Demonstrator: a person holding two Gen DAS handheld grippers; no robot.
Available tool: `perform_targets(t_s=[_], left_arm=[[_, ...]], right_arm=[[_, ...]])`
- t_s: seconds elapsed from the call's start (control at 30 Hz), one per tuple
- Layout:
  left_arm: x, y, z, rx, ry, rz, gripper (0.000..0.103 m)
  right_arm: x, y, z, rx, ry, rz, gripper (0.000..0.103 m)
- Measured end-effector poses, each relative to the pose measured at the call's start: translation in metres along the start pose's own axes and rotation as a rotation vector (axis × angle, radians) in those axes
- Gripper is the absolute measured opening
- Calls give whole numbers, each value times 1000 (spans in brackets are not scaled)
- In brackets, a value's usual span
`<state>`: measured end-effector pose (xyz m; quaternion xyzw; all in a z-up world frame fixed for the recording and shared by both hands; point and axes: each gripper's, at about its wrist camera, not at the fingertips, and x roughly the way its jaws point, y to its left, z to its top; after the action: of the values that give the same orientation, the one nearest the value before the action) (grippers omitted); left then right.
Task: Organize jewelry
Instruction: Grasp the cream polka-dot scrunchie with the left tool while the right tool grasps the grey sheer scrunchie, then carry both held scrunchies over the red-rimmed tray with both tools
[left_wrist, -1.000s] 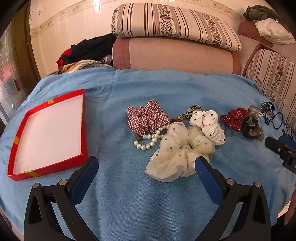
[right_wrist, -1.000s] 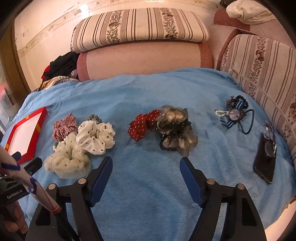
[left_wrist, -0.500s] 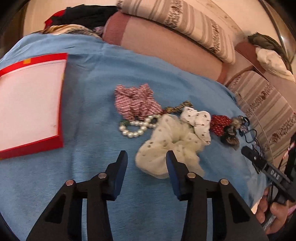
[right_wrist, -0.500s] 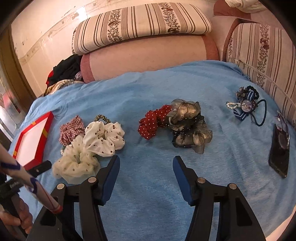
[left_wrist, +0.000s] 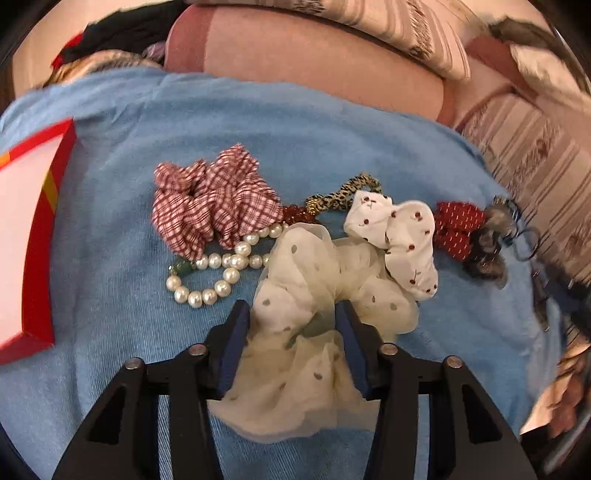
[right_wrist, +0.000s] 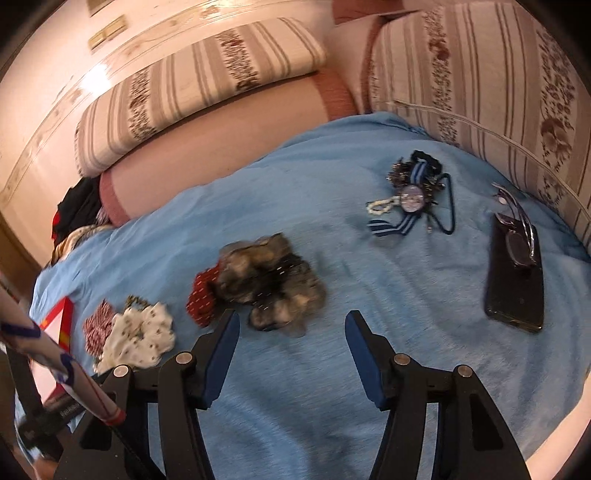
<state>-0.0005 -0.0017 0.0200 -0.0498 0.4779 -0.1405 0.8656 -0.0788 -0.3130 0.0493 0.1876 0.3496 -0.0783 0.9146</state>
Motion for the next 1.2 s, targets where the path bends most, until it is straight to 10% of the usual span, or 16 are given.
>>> perform_targets(t_s=[0.13,0.63,0.77,1.2], left_arm=[[-7,-4,-4,51,-28,-4,10],[-42,-3,3,74,-143,-26,9],[-42,-1,2,71,-149,-23,9],[-72,-8,3,101,-243,-15,9]], right_arm=[[14,-10,9,50,53,36,64],[73,38,38,-92,115,84,69],[89,33,32,-81,157,68,18],[16,49,34,-166,-107,162,11]])
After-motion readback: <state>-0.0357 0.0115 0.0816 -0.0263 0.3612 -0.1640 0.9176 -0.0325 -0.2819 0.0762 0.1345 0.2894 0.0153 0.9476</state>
